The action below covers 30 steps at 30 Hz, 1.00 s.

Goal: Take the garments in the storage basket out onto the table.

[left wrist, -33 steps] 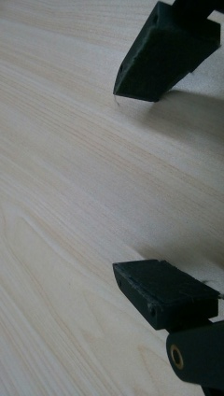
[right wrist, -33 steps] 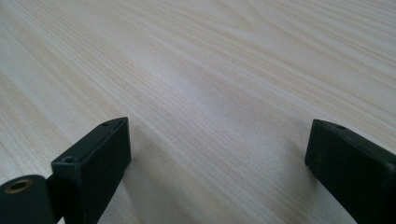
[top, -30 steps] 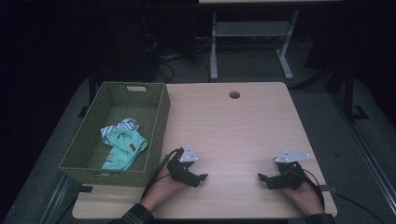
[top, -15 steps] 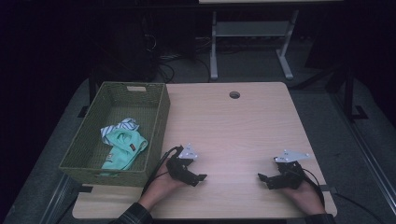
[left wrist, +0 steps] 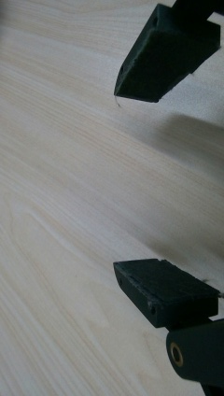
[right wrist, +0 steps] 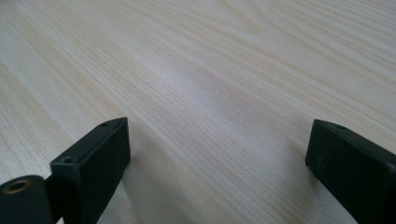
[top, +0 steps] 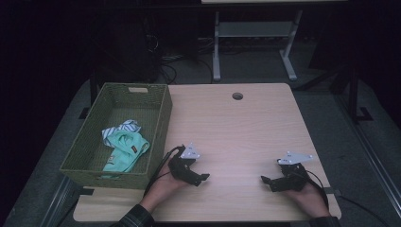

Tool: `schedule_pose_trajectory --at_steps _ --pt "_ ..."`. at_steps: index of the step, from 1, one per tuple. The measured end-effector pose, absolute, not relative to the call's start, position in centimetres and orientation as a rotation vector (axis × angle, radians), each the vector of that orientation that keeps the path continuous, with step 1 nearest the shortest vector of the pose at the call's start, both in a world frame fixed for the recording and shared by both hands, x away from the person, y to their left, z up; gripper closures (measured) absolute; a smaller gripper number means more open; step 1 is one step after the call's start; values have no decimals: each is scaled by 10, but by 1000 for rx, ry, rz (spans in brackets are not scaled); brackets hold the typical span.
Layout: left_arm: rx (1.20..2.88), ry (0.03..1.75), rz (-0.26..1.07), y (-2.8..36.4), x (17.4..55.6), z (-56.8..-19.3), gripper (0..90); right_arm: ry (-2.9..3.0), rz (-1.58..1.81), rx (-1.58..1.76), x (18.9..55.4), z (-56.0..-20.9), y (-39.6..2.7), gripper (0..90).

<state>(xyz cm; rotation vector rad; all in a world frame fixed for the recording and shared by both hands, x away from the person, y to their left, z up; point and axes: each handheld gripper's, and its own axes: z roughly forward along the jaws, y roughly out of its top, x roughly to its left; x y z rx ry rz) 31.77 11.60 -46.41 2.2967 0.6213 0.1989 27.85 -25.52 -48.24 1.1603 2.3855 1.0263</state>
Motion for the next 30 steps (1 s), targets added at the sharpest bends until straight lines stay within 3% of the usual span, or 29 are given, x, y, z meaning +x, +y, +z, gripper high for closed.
schedule_pose_trajectory --at_steps 30 --pt "2254 624 209 119 323 -445 130 2386 1026 1160 279 -482 -255 61"
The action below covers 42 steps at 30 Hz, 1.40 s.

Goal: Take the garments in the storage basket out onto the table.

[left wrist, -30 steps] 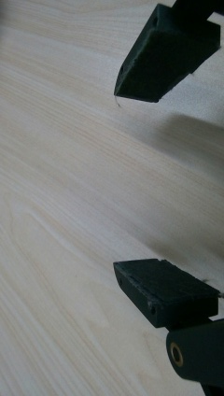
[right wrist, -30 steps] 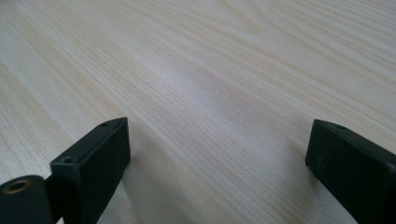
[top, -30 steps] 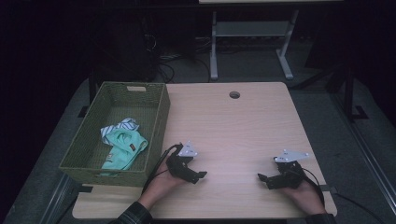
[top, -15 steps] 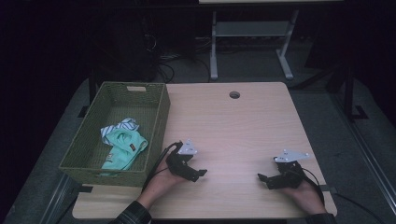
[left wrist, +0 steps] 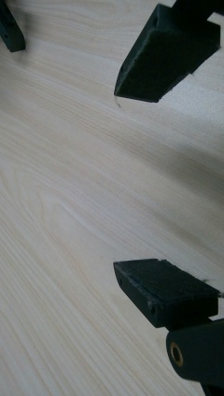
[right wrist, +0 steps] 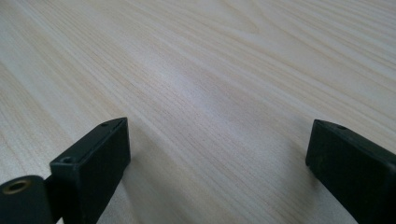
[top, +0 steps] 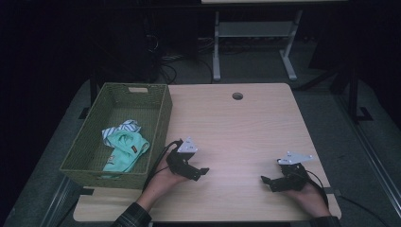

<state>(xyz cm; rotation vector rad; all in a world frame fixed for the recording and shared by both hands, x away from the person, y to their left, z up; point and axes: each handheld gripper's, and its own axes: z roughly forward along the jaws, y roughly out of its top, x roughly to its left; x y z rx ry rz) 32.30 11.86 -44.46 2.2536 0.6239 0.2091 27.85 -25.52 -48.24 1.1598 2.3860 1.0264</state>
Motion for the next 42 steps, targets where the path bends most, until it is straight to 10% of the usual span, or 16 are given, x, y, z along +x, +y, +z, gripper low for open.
schedule_pose_trajectory --at_steps 42 --pt "2231 608 219 120 321 -417 132 2386 1026 1160 279 -482 -255 61"
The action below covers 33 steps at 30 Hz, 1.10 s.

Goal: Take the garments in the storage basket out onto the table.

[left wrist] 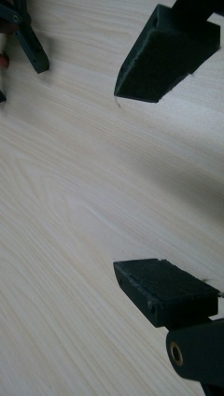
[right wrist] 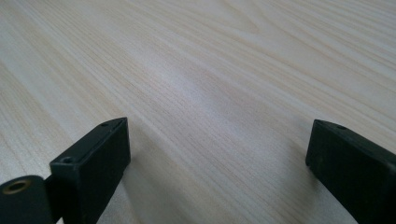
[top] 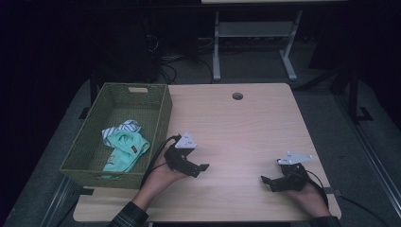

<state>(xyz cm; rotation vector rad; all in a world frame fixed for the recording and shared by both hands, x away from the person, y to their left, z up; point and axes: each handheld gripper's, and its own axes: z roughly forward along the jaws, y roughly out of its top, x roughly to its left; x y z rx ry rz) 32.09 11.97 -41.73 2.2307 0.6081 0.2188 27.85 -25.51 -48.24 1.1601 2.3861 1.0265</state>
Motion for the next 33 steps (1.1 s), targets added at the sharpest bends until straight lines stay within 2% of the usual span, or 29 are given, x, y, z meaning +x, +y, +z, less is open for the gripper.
schedule_pose_trajectory --at_steps 33 --pt "2225 576 190 121 325 -388 132 2386 1026 1161 278 -482 -255 62"
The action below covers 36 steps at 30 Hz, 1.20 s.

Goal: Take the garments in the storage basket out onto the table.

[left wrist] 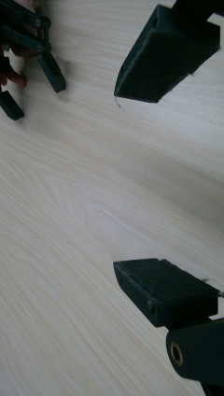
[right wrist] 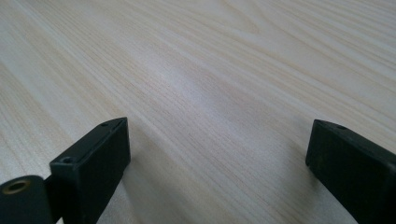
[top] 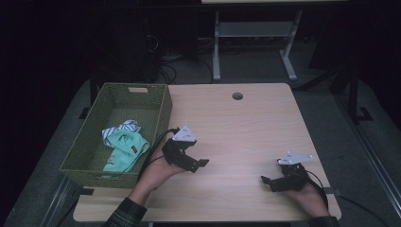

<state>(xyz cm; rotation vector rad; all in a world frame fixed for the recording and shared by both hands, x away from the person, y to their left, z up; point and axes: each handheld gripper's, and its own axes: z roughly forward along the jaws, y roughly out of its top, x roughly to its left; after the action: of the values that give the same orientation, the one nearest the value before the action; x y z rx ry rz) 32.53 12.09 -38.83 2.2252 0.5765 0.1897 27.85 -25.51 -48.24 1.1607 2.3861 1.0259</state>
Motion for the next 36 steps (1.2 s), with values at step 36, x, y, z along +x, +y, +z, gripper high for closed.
schedule_pose_trajectory --at_steps 36 --pt "2190 560 186 150 331 -359 137 2380 1022 1154 279 -483 -256 61"
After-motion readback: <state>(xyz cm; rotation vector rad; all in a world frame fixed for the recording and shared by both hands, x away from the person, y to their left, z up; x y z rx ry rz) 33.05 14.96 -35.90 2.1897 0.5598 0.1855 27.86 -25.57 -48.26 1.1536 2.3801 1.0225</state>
